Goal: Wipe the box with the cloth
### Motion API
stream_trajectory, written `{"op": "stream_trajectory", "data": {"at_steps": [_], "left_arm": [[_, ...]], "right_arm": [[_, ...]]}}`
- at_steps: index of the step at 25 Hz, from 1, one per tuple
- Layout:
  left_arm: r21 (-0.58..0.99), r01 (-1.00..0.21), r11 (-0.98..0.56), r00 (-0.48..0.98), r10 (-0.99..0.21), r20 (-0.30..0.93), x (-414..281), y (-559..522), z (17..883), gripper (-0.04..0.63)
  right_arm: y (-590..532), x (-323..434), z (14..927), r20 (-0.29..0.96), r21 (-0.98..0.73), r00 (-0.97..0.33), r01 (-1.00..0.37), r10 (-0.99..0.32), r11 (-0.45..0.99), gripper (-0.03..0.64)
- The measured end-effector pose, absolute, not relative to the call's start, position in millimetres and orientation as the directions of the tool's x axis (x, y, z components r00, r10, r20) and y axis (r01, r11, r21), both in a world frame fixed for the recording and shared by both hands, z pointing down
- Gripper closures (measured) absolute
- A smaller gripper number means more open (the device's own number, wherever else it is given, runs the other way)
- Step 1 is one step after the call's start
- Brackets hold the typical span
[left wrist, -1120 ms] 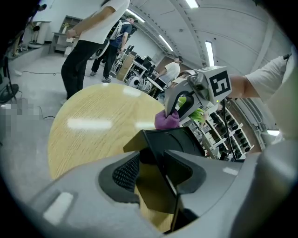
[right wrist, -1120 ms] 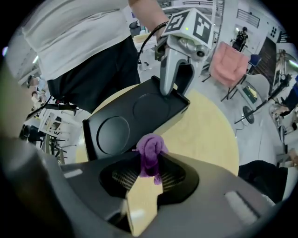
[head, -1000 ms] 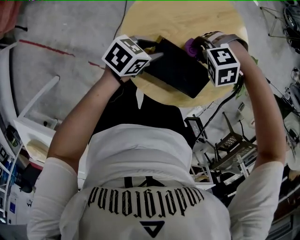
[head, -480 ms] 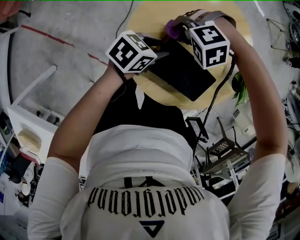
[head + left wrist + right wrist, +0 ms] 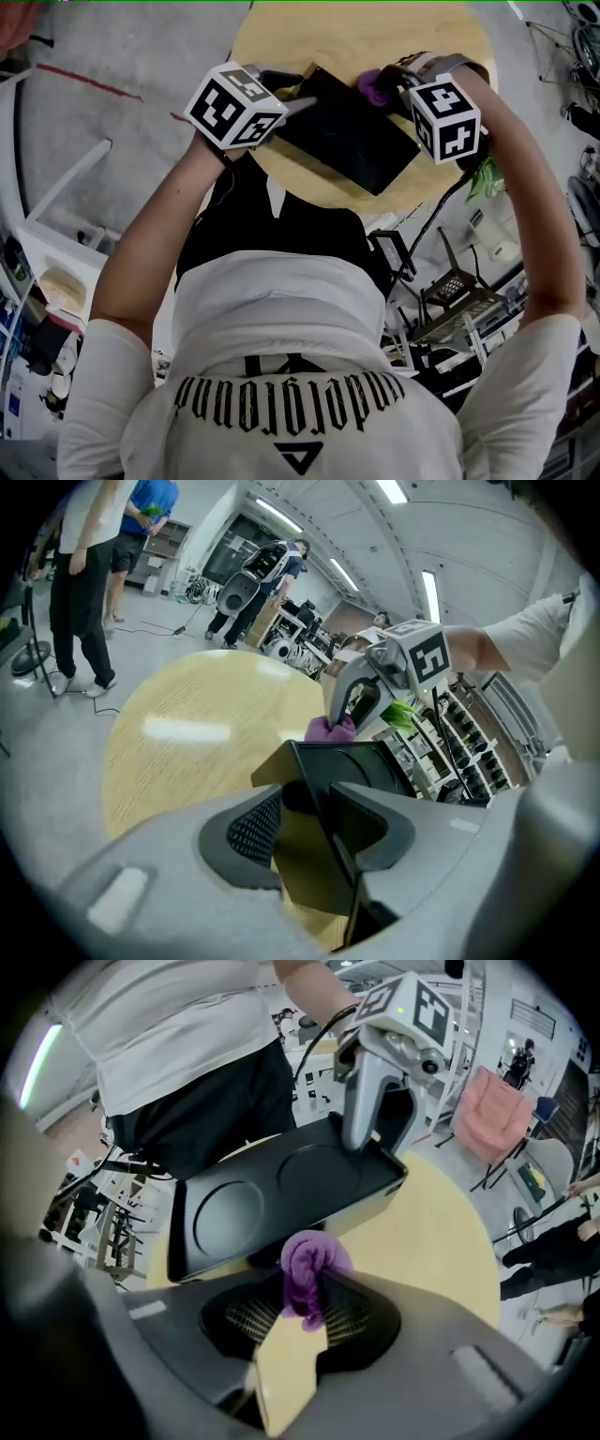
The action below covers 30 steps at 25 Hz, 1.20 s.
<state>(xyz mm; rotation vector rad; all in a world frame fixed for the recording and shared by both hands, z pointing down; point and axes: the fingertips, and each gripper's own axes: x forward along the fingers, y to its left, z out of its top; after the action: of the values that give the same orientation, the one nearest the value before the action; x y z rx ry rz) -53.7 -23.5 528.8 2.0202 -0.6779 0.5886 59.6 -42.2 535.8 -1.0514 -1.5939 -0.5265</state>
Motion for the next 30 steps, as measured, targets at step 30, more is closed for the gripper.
{"op": "stream_trajectory", "data": {"at_steps": [30], "left_arm": [[0.597,-0.672,-0.438,0.728,-0.240,0.643,-52,-26,530,0.425]], "right_arm": [[-55,-21,525,0.909,-0.017,-0.260,0.757,0.325,0.653,0.511]]}}
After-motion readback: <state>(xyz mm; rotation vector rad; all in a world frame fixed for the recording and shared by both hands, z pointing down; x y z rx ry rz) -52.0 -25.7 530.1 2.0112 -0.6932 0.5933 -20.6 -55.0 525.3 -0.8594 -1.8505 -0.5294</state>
